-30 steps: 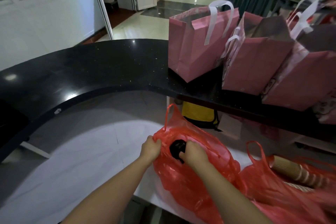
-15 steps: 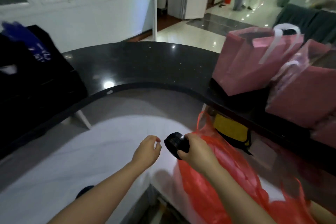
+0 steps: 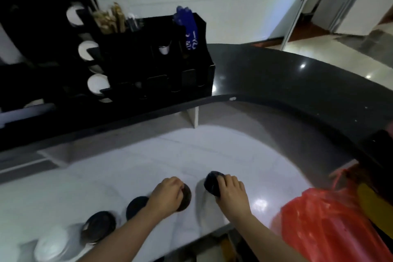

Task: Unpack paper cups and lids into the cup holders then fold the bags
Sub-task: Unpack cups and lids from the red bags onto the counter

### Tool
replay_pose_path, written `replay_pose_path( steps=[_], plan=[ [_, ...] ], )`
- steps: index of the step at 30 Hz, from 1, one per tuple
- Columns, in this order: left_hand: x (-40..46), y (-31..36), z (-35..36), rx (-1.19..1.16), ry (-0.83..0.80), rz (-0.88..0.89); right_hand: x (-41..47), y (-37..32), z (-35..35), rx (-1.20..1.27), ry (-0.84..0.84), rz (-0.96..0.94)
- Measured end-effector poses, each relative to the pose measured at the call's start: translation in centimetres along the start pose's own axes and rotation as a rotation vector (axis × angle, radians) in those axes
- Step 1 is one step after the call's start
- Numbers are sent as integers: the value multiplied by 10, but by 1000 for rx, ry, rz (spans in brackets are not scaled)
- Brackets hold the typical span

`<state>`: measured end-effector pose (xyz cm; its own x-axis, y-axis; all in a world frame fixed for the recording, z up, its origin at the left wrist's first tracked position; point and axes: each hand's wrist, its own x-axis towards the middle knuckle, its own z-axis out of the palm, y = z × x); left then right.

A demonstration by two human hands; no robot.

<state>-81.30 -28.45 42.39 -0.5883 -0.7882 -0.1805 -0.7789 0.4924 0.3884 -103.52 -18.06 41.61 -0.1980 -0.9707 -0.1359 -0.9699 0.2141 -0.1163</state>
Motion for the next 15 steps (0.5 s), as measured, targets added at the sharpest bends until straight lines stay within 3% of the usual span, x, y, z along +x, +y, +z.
replay_pose_path(
  steps=[6, 10, 15],
  plan=[
    [-13, -11, 14, 47, 15, 87, -4, -12, 23, -75, -38, -52],
    [2, 8, 13, 45, 89, 169, -7, -7, 16, -15, 109, -44],
    [39, 75, 14, 44, 77, 360, -16, 24, -27, 144, 258, 256]
  ],
)
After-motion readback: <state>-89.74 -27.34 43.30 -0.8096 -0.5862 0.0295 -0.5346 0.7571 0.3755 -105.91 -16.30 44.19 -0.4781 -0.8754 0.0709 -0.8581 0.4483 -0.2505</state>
